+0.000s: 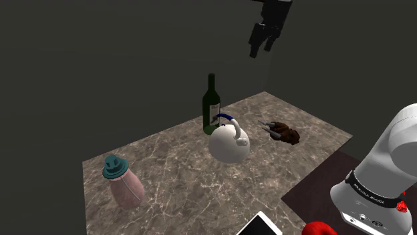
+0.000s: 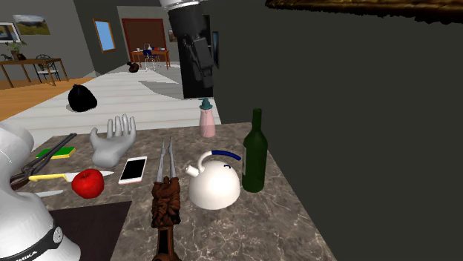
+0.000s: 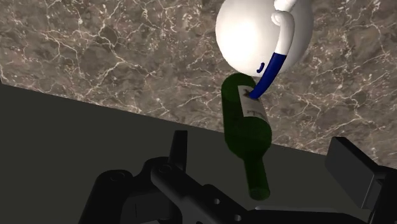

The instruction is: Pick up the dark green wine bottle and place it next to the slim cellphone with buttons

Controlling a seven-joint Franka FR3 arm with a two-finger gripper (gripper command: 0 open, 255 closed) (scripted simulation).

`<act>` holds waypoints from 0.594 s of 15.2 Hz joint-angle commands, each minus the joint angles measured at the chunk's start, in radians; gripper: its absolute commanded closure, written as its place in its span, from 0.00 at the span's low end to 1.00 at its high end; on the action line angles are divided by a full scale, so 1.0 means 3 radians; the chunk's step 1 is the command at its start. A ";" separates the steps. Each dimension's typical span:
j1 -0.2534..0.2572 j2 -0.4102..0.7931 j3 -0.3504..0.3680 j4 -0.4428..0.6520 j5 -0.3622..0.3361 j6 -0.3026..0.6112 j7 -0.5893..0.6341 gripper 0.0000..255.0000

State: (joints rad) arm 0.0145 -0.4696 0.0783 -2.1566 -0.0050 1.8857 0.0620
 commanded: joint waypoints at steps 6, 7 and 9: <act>0.0001 0.0942 0.0129 0.0549 -0.0021 0.0237 0.0258 0.00; 0.0003 0.1076 0.0143 0.0644 -0.0030 0.0254 0.0292 0.00; 0.0011 0.1347 0.0166 0.0847 -0.0051 0.0277 0.0361 0.00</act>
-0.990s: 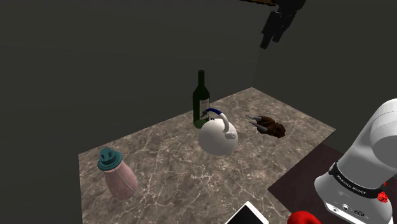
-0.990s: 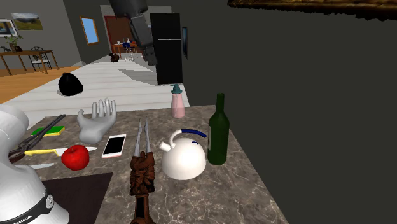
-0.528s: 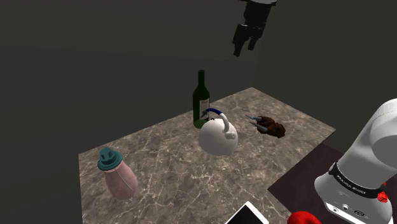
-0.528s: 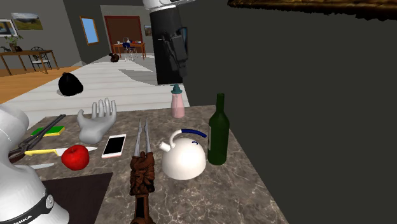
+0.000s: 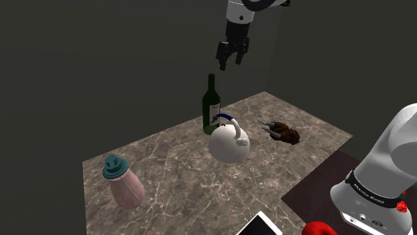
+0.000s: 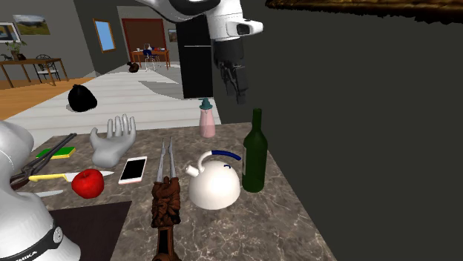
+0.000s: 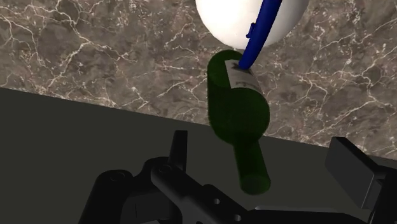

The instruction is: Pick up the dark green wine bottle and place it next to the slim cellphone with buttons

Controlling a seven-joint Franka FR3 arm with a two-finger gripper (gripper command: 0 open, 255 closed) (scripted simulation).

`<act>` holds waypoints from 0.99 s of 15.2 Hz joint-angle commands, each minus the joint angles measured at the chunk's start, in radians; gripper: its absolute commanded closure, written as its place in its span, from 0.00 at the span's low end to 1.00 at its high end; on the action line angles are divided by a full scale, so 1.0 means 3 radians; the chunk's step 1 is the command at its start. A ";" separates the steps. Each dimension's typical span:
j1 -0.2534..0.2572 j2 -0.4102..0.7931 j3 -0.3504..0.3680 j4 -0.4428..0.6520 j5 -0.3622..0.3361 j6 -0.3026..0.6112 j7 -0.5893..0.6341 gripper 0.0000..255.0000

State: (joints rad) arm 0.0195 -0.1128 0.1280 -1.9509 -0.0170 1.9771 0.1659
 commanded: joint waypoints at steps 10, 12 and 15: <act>0.0048 0.1040 0.0033 0.0816 -0.0093 0.0067 0.0209 0.00; 0.0048 0.1066 0.0033 0.0761 -0.0098 0.0147 0.0213 0.00; 0.0048 0.1102 0.0031 0.0695 -0.0105 0.0249 0.0217 0.00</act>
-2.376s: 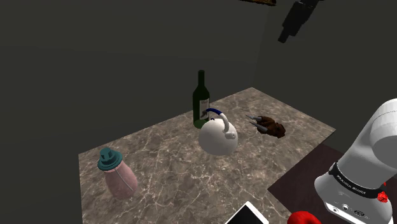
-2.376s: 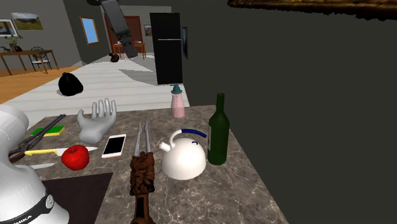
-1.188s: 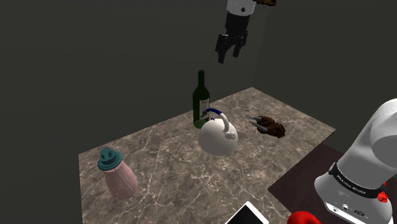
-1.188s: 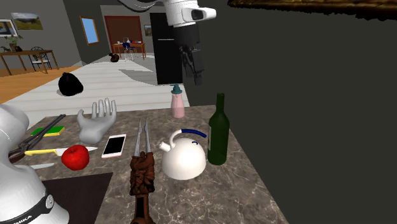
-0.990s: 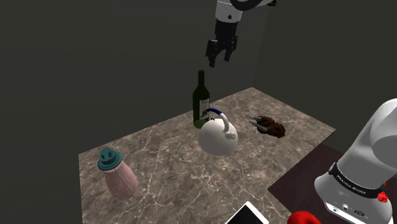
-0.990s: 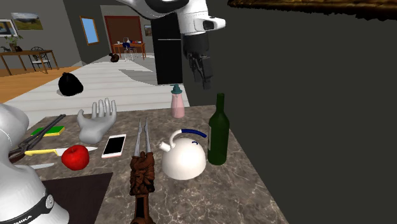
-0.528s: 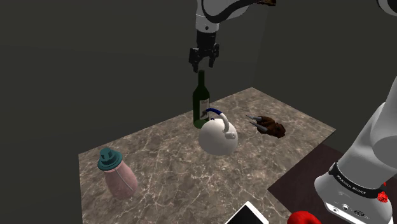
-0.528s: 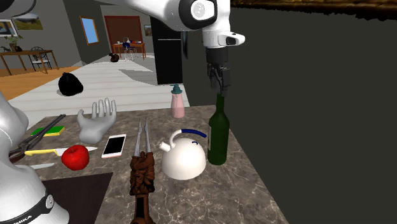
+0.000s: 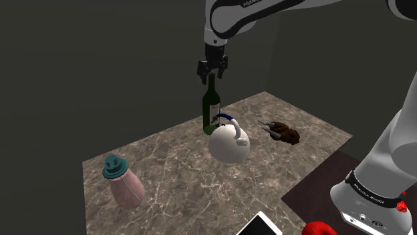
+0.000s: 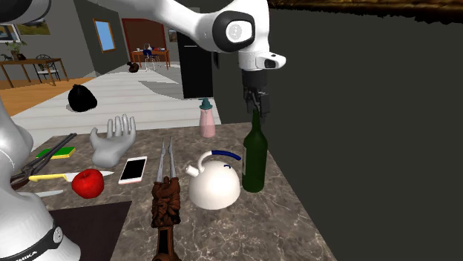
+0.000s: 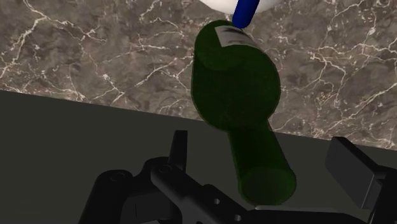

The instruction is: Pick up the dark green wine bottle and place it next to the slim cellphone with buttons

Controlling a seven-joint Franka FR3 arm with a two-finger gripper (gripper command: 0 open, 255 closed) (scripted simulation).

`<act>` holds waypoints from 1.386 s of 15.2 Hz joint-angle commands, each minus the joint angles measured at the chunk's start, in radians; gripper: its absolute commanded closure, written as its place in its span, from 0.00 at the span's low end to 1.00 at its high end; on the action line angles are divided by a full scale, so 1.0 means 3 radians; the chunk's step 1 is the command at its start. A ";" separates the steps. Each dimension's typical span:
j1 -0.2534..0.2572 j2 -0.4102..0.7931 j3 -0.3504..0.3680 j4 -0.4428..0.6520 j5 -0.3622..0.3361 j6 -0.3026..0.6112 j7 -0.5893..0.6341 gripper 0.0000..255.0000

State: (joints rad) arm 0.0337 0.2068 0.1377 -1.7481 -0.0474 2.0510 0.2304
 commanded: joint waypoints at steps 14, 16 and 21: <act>0.0002 0.0041 -0.0002 0.0018 -0.0004 0.0008 0.0003 1.00; 0.0000 0.0039 -0.0003 0.0014 -0.0004 0.0010 0.0001 1.00; 0.0002 0.0003 -0.0001 0.0154 0.0004 -0.0165 -0.0005 1.00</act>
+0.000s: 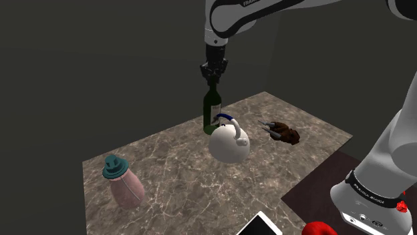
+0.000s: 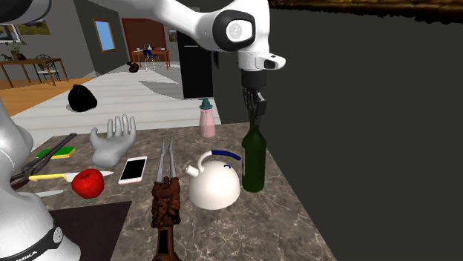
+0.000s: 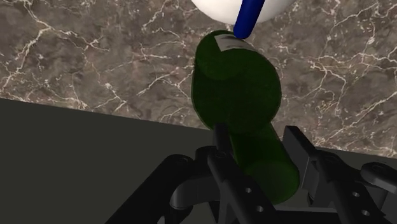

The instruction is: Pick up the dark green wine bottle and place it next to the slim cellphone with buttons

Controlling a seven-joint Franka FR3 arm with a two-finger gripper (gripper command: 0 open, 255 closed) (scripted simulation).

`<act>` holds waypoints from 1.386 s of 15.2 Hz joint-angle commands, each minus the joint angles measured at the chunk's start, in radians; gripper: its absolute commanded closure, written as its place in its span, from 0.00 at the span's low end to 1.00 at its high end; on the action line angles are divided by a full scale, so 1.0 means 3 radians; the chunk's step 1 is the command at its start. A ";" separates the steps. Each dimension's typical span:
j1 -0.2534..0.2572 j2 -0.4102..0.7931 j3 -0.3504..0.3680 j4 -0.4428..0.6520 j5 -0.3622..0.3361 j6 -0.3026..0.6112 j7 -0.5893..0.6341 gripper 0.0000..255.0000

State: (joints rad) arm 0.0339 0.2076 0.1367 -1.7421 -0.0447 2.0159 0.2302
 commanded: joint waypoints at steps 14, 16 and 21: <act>0.0067 -0.0291 0.0038 0.0441 0.0031 -0.0646 0.0071 1.00; 0.0100 -0.0449 0.0070 0.0382 0.0047 -0.0745 0.0133 1.00; 0.0190 -0.0798 0.0154 0.0319 0.0090 -0.1029 0.0298 1.00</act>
State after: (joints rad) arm 0.0860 -0.0108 0.1781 -1.6452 -0.0206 1.7246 0.3105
